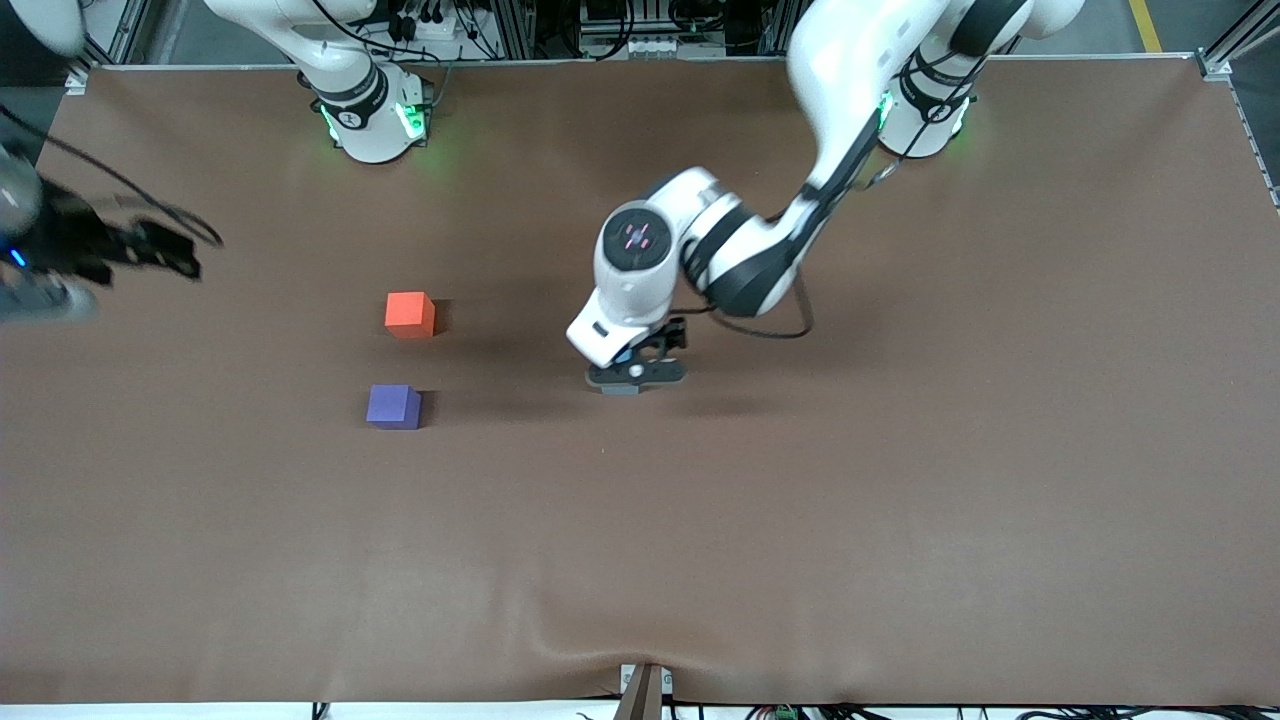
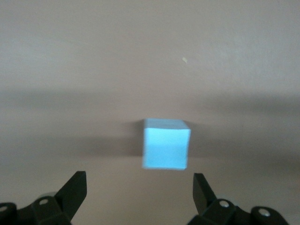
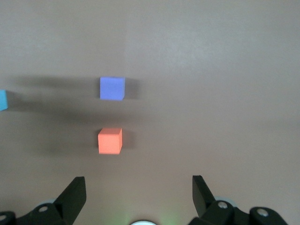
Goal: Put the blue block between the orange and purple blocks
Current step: 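Carry the blue block with the left gripper toward the table middle, then hold the blue block with the left gripper while the right gripper approaches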
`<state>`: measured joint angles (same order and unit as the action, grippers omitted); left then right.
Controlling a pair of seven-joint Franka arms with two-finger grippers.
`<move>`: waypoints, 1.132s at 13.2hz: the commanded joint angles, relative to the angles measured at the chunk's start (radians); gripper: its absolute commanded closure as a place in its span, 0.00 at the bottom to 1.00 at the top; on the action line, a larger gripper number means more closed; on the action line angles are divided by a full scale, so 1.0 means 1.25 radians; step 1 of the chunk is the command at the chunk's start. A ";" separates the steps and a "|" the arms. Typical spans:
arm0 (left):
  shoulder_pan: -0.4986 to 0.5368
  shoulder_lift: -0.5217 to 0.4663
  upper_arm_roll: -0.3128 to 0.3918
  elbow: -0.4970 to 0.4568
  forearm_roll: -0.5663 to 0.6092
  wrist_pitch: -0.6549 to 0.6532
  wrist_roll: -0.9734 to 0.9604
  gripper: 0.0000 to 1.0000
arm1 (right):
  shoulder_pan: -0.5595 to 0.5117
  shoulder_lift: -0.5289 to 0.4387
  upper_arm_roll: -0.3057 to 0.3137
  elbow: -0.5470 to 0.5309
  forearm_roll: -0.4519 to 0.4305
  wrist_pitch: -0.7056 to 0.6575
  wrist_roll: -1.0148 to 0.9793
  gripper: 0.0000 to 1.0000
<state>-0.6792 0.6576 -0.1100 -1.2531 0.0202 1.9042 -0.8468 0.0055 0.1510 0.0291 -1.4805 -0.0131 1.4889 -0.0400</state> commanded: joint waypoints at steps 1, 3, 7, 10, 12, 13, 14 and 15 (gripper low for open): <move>0.107 -0.131 0.000 -0.047 0.034 -0.125 0.045 0.00 | 0.043 0.041 0.000 0.010 -0.007 0.065 0.006 0.00; 0.167 -0.177 0.002 -0.048 0.093 -0.170 0.233 0.00 | 0.089 0.053 0.001 -0.013 -0.005 0.123 0.068 0.00; 0.347 -0.252 -0.005 -0.052 0.092 -0.215 0.382 0.00 | 0.199 0.127 0.005 -0.033 0.128 0.186 0.261 0.00; 0.433 -0.281 -0.008 -0.058 0.091 -0.215 0.433 0.00 | 0.302 0.188 0.004 -0.027 0.148 0.254 0.342 0.00; 0.465 -0.306 -0.009 -0.085 0.089 -0.210 0.443 0.00 | 0.367 0.231 0.004 -0.026 0.139 0.331 0.391 0.00; 0.466 -0.322 -0.008 -0.098 0.091 -0.209 0.443 0.00 | 0.399 0.258 0.004 -0.026 0.138 0.376 0.401 0.00; 0.468 -0.336 -0.007 -0.103 0.099 -0.210 0.445 0.00 | 0.431 0.289 0.004 -0.026 0.136 0.421 0.427 0.00; 0.482 -0.346 -0.008 -0.104 0.098 -0.215 0.448 0.00 | 0.459 0.322 0.004 -0.022 0.134 0.471 0.465 0.00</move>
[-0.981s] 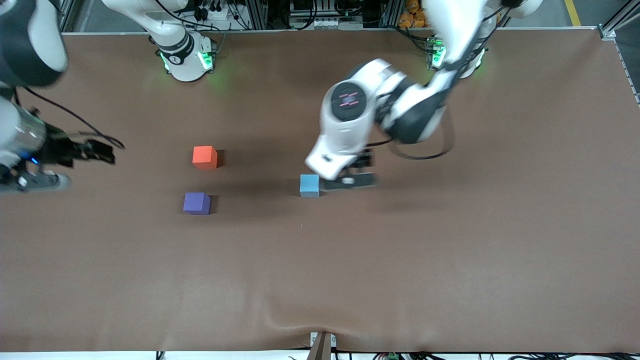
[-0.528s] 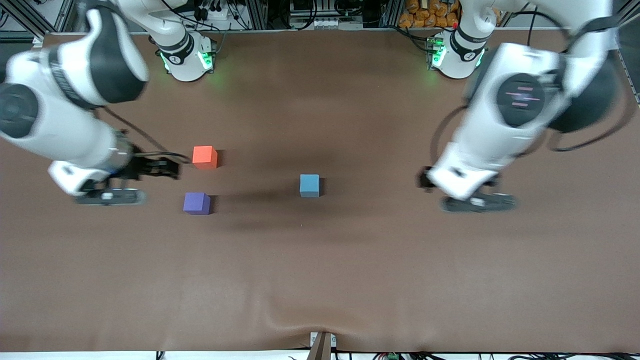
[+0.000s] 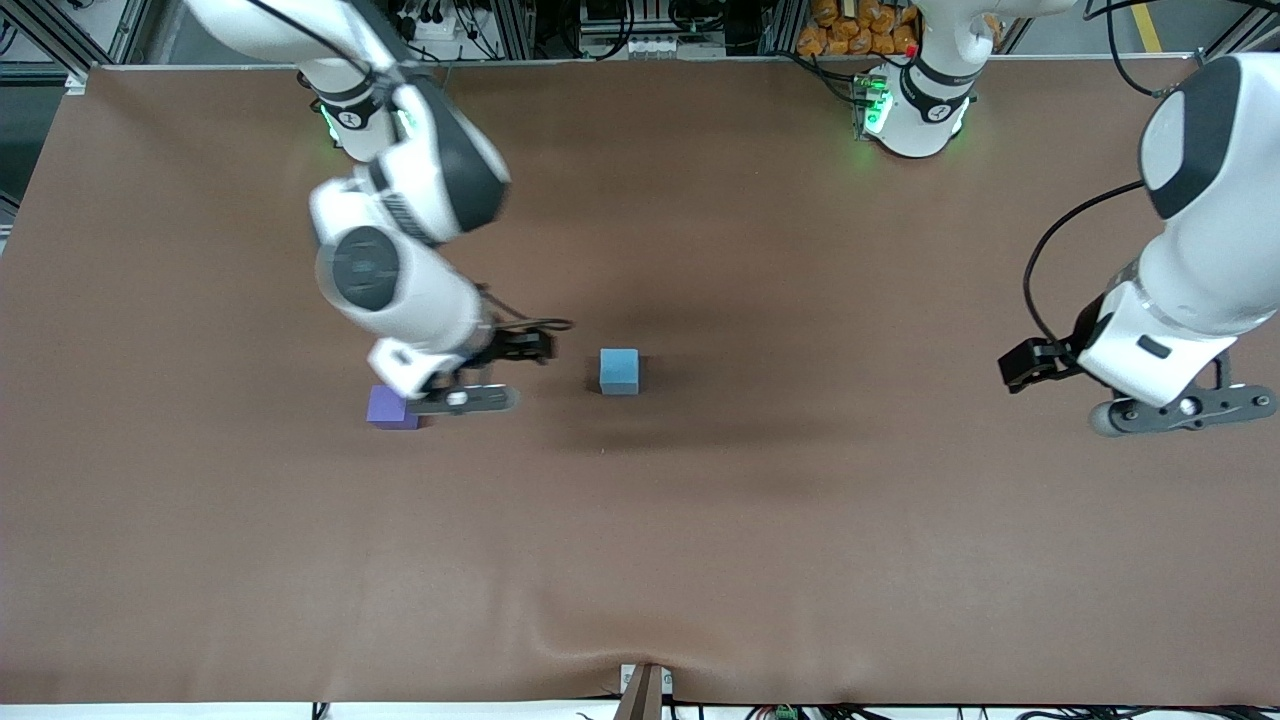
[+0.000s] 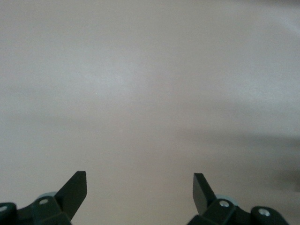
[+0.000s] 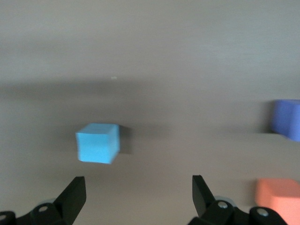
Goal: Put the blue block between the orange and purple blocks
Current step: 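Hold the blue block with the left gripper while the right gripper approaches, then grasp the blue block with the right gripper while the left gripper releases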
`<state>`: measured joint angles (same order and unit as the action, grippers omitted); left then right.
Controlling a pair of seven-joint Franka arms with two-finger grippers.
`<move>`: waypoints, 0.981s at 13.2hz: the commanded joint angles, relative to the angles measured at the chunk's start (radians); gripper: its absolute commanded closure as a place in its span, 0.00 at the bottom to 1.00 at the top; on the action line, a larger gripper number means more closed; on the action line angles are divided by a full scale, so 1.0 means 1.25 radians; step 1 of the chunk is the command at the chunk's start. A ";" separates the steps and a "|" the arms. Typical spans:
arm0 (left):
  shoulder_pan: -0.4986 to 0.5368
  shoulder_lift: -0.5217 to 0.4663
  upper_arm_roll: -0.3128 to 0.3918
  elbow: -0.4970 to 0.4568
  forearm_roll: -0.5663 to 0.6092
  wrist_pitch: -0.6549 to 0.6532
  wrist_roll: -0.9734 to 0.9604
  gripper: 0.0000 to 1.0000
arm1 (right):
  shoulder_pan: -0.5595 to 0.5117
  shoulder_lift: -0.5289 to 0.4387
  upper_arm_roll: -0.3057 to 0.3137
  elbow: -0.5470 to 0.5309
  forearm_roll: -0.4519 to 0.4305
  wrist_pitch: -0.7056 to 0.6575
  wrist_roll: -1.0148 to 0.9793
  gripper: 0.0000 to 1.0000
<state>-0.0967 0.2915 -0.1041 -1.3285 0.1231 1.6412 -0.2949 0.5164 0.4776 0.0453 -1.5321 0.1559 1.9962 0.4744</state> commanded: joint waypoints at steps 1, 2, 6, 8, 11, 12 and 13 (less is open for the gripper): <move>0.029 -0.067 -0.014 -0.049 0.012 -0.005 0.008 0.00 | 0.075 0.093 -0.010 0.028 -0.008 0.102 0.085 0.00; 0.031 -0.089 -0.015 -0.064 0.007 -0.005 0.008 0.00 | 0.096 0.120 -0.012 0.032 -0.031 0.122 0.101 0.00; 0.043 -0.177 -0.014 -0.145 -0.043 0.015 0.027 0.00 | 0.130 0.153 -0.010 0.026 -0.092 0.138 0.136 0.00; 0.049 -0.209 -0.010 -0.180 -0.060 0.030 0.042 0.00 | 0.146 0.174 -0.010 0.026 -0.093 0.163 0.169 0.00; 0.053 -0.222 -0.009 -0.190 -0.062 0.030 0.040 0.00 | 0.154 0.209 -0.010 0.024 -0.096 0.217 0.222 0.00; 0.053 -0.220 -0.008 -0.190 -0.060 0.030 0.041 0.00 | 0.157 0.216 -0.012 0.024 -0.103 0.217 0.222 0.00; 0.053 -0.220 -0.007 -0.187 -0.060 0.030 0.042 0.00 | 0.157 0.216 -0.012 0.021 -0.114 0.216 0.222 0.00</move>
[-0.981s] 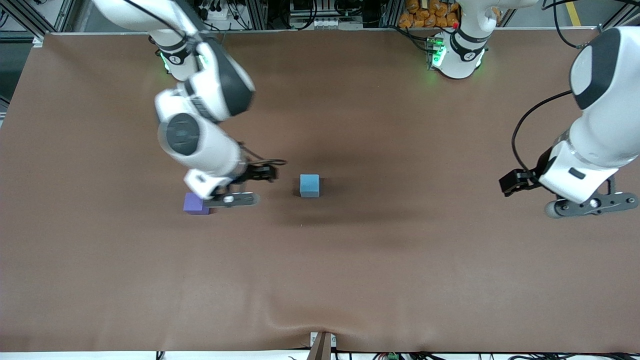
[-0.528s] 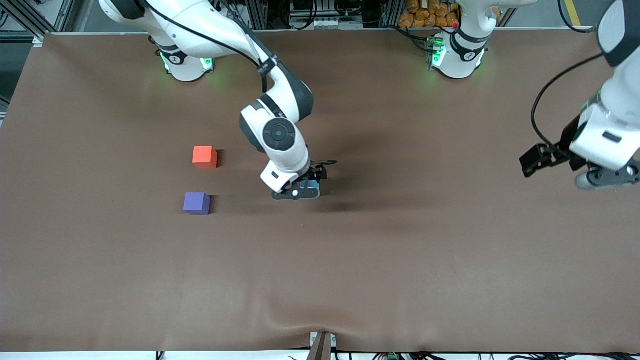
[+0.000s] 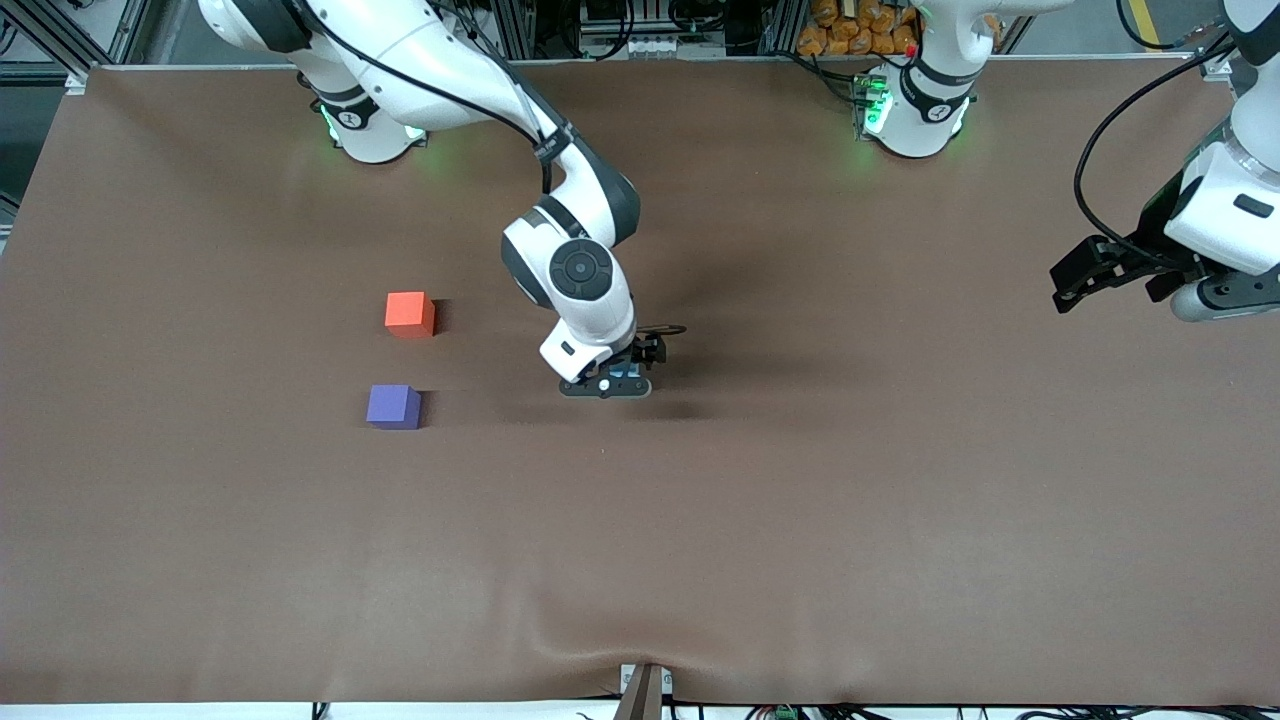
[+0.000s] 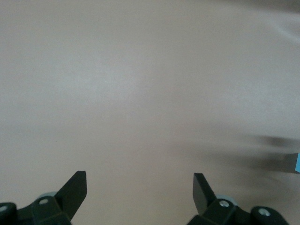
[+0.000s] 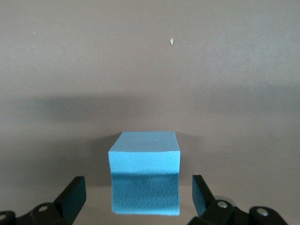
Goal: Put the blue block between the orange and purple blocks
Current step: 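Grasp the blue block with the right gripper while the left gripper releases, then carry the blue block with the right gripper toward the orange block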
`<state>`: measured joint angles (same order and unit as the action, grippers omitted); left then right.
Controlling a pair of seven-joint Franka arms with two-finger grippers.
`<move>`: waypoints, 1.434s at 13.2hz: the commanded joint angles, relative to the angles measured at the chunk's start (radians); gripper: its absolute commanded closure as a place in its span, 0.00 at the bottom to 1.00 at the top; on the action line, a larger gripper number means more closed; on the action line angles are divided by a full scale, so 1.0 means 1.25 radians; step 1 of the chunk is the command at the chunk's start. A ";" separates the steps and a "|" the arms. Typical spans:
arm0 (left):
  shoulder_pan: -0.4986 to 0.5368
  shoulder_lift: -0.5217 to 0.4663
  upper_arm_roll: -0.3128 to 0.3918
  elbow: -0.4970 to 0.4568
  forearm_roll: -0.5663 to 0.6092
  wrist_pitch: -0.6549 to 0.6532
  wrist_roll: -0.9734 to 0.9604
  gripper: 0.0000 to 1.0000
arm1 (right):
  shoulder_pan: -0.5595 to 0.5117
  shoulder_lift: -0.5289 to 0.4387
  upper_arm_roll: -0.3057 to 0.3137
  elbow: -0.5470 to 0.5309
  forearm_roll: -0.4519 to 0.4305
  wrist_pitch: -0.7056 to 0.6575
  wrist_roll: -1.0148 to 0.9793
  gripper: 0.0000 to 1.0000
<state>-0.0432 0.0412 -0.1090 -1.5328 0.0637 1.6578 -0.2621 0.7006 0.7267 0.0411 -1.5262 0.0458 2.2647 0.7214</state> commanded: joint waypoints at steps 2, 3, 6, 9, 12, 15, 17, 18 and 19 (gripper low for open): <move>0.010 -0.021 -0.002 -0.021 -0.013 0.016 0.017 0.00 | 0.011 0.022 -0.008 0.009 -0.030 0.002 0.025 0.00; 0.010 -0.021 -0.002 -0.021 -0.014 0.016 0.017 0.00 | 0.013 0.026 -0.008 0.011 -0.032 0.002 0.025 0.27; 0.008 -0.016 -0.005 -0.022 -0.025 0.016 0.017 0.00 | 0.004 0.007 -0.007 0.017 -0.028 -0.011 0.033 1.00; 0.008 -0.017 -0.007 -0.023 -0.029 0.014 0.017 0.00 | -0.034 -0.047 -0.007 0.032 -0.023 -0.112 0.028 1.00; 0.009 -0.022 -0.007 -0.023 -0.029 0.011 0.017 0.00 | -0.123 -0.204 -0.008 -0.023 -0.026 -0.300 -0.063 1.00; 0.010 -0.024 -0.005 -0.024 -0.029 0.009 0.017 0.00 | -0.233 -0.349 -0.008 -0.195 -0.022 -0.280 -0.179 1.00; 0.010 -0.024 -0.004 -0.025 -0.029 0.010 0.019 0.00 | -0.309 -0.411 -0.008 -0.290 -0.017 -0.238 -0.264 1.00; 0.016 -0.023 -0.002 -0.025 -0.029 0.010 0.022 0.00 | -0.342 -0.436 -0.008 -0.354 -0.016 -0.191 -0.291 1.00; 0.016 -0.021 -0.004 -0.024 -0.029 0.010 0.022 0.00 | -0.358 -0.454 -0.008 -0.408 -0.016 -0.141 -0.297 1.00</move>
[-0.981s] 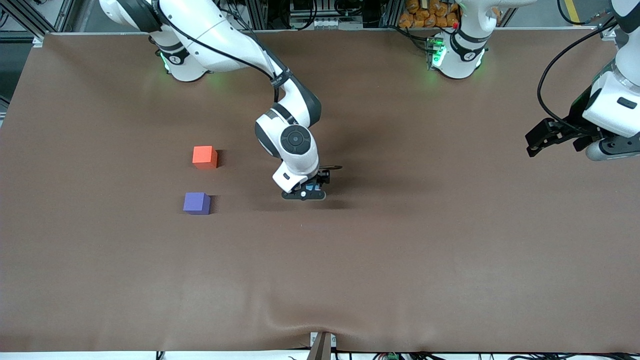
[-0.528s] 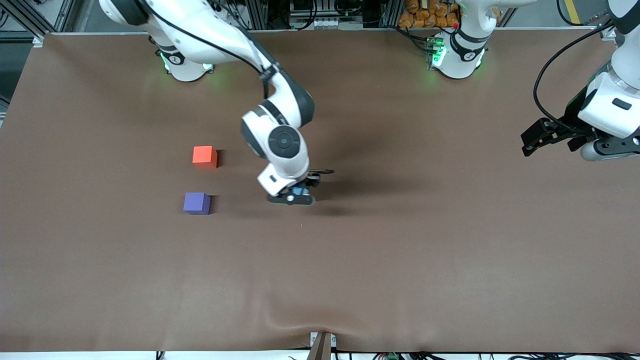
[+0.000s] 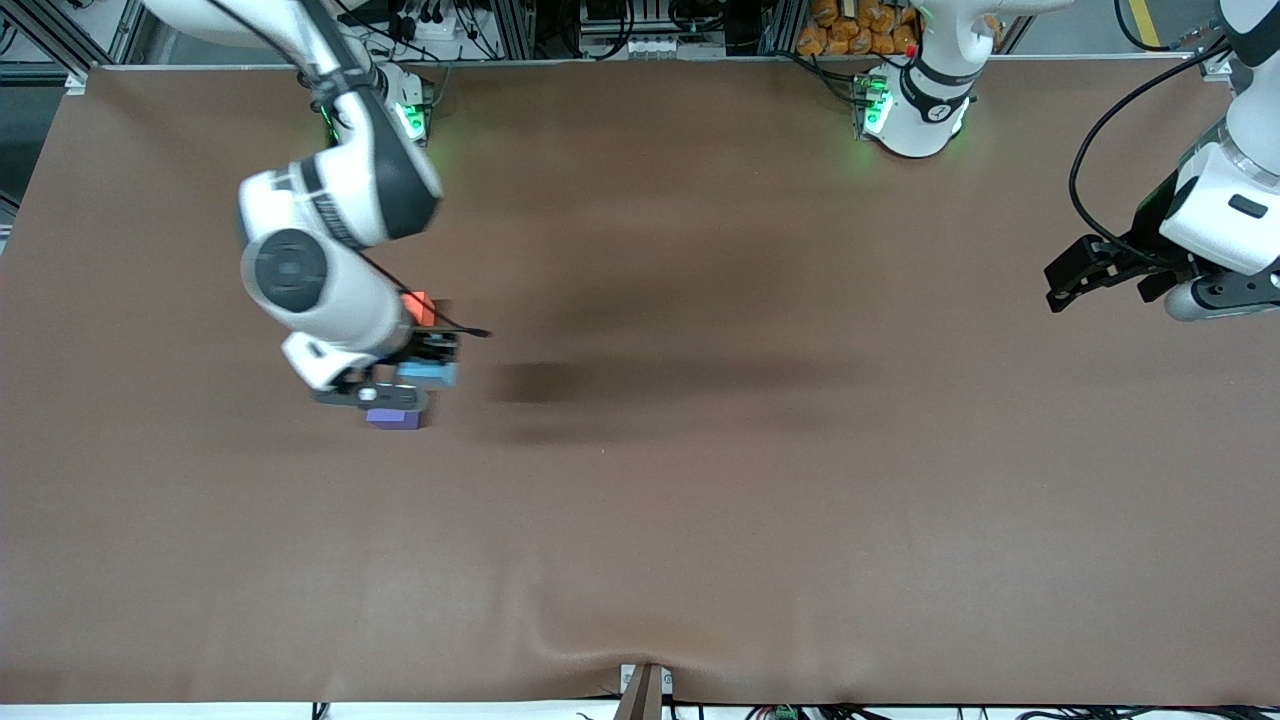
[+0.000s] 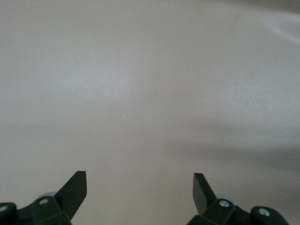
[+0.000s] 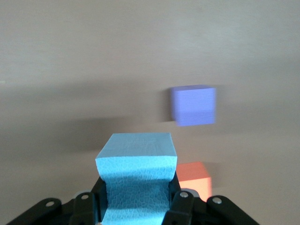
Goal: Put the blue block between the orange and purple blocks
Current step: 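Carry the blue block with the right gripper toward the orange block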
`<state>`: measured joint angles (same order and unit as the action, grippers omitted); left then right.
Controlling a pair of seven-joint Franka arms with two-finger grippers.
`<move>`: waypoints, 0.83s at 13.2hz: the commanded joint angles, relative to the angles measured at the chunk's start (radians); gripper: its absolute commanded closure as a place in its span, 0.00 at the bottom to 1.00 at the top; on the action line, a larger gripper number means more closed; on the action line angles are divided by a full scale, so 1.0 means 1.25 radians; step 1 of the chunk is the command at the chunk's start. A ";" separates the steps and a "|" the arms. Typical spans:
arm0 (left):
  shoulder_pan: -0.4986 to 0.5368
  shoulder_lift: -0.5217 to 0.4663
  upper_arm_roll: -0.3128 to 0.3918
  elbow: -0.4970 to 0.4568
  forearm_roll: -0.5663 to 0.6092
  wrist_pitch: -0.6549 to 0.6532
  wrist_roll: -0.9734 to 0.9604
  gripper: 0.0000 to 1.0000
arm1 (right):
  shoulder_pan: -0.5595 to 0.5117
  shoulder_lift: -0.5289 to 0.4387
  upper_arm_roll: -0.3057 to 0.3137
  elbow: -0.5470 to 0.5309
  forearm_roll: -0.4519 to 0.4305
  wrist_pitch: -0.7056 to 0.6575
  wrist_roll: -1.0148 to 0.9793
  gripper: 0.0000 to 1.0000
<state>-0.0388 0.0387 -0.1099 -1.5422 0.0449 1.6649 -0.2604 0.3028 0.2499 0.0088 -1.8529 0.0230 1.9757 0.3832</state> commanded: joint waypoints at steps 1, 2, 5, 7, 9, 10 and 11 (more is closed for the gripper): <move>0.011 -0.016 -0.004 -0.017 -0.013 0.006 0.021 0.00 | -0.054 -0.076 0.018 -0.183 0.002 0.119 -0.044 1.00; 0.013 -0.017 -0.004 -0.017 -0.013 0.006 0.021 0.00 | -0.079 -0.076 0.018 -0.196 0.002 0.125 -0.082 1.00; 0.013 -0.025 -0.007 -0.018 -0.013 0.002 0.022 0.00 | -0.113 -0.081 0.016 -0.261 0.002 0.175 -0.141 1.00; 0.013 -0.025 -0.007 -0.016 -0.013 0.002 0.022 0.00 | -0.117 -0.074 0.016 -0.292 0.002 0.223 -0.141 1.00; 0.010 -0.025 -0.010 -0.018 -0.013 0.002 0.022 0.00 | -0.113 -0.071 0.018 -0.321 0.002 0.274 -0.141 1.00; 0.009 -0.024 -0.010 -0.017 -0.013 0.003 0.023 0.00 | -0.113 -0.070 0.018 -0.325 0.002 0.277 -0.141 1.00; 0.010 -0.020 -0.010 -0.018 -0.013 0.003 0.023 0.00 | -0.110 -0.069 0.018 -0.325 0.002 0.277 -0.141 1.00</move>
<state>-0.0359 0.0338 -0.1166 -1.5445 0.0449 1.6649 -0.2571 0.1747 0.2015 0.0185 -2.2180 0.0230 2.3022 0.2221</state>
